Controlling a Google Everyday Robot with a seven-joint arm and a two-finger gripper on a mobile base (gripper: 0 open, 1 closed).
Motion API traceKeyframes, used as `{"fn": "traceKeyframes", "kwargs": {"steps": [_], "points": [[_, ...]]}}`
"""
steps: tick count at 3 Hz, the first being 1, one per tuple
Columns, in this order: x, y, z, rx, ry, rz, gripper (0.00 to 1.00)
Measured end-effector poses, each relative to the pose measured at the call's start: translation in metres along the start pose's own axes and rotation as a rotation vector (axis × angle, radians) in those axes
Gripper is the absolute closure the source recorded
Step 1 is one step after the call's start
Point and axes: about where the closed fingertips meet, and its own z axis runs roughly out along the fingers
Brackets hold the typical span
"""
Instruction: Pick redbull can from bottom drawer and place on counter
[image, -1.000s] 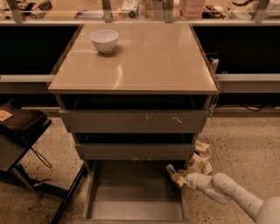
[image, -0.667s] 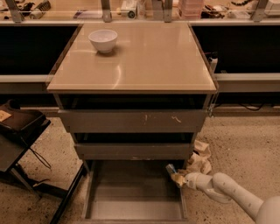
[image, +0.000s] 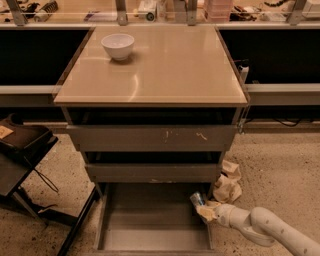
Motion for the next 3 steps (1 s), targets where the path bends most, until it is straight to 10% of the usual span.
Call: {"fn": "traceKeyframes", "kwargs": {"steps": [2, 3], "points": [[-0.004, 0.024, -0.013, -0.004, 0.007, -0.029, 1.00], [-0.057, 0.060, -0.064, 0.087, -0.054, -0.114, 1.00]]}}
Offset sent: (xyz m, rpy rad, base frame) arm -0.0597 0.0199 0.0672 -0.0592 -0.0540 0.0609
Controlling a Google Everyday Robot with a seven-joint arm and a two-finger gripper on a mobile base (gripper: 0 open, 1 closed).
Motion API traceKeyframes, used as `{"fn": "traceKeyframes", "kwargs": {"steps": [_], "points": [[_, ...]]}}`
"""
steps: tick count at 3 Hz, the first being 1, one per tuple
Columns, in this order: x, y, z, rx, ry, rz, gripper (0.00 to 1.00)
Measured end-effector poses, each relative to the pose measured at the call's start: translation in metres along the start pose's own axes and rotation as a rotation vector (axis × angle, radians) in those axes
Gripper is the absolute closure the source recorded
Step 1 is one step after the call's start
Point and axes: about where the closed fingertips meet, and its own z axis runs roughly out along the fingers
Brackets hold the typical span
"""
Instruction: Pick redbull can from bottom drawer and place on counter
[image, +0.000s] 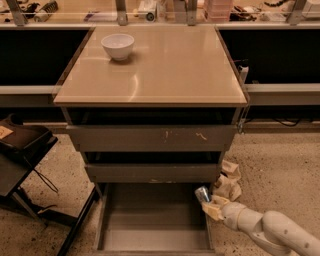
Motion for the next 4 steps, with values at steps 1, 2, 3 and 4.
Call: {"fn": "traceKeyframes", "kwargs": {"steps": [1, 2, 3, 4], "points": [[-0.078, 0.029, -0.068, 0.164, -0.089, -0.087, 1.00], [-0.108, 0.050, -0.103, 0.252, -0.112, -0.151, 1.00], [-0.108, 0.050, -0.103, 0.252, -0.112, -0.151, 1.00], [-0.139, 0.043, -0.110, 0.260, -0.125, -0.182, 1.00]]}}
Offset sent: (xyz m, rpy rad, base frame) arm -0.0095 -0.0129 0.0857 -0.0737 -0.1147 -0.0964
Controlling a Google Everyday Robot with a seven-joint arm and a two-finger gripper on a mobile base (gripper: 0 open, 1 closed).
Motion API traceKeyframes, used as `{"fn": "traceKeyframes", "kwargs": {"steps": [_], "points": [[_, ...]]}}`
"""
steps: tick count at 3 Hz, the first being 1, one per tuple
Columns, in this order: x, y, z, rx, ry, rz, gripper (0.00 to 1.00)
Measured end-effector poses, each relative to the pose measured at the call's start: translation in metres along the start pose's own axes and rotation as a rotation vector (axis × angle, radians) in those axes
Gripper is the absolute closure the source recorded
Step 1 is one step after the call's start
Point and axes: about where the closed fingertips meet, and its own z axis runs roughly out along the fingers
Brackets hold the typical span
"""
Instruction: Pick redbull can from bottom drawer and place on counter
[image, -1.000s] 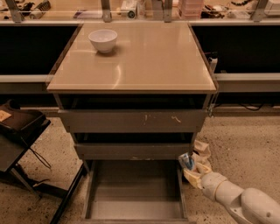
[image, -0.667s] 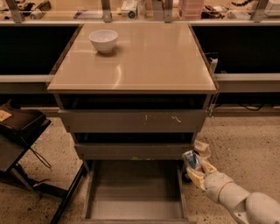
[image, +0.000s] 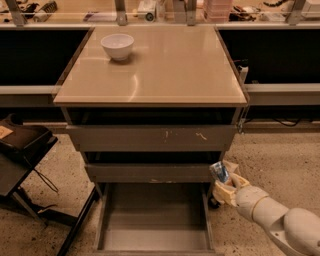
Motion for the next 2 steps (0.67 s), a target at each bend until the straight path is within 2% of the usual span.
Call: {"fn": "traceKeyframes", "kwargs": {"steps": [1, 2], "points": [[-0.079, -0.035, -0.001, 0.011, -0.020, -0.007, 1.00], [-0.211, -0.053, -0.012, 0.042, -0.072, -0.059, 1.00]]}}
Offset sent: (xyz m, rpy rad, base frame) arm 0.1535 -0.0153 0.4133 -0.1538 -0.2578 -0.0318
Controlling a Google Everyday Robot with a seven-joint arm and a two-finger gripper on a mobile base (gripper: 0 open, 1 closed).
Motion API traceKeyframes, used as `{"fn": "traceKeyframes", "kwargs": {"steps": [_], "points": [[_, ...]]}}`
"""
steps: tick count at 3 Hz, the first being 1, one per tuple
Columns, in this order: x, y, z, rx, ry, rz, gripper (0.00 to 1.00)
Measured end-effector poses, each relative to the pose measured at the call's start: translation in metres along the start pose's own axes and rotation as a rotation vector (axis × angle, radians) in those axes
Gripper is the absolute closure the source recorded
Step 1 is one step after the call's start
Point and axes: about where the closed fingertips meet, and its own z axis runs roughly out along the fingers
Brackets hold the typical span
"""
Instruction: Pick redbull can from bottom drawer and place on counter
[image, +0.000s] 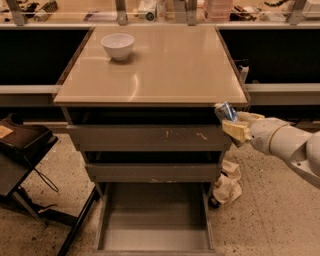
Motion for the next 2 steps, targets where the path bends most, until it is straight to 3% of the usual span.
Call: {"fn": "traceKeyframes", "kwargs": {"steps": [1, 2], "points": [[0.000, 0.000, 0.000, 0.000, 0.000, 0.000, 1.00], [-0.024, -0.009, -0.001, 0.006, -0.014, -0.028, 1.00]]}}
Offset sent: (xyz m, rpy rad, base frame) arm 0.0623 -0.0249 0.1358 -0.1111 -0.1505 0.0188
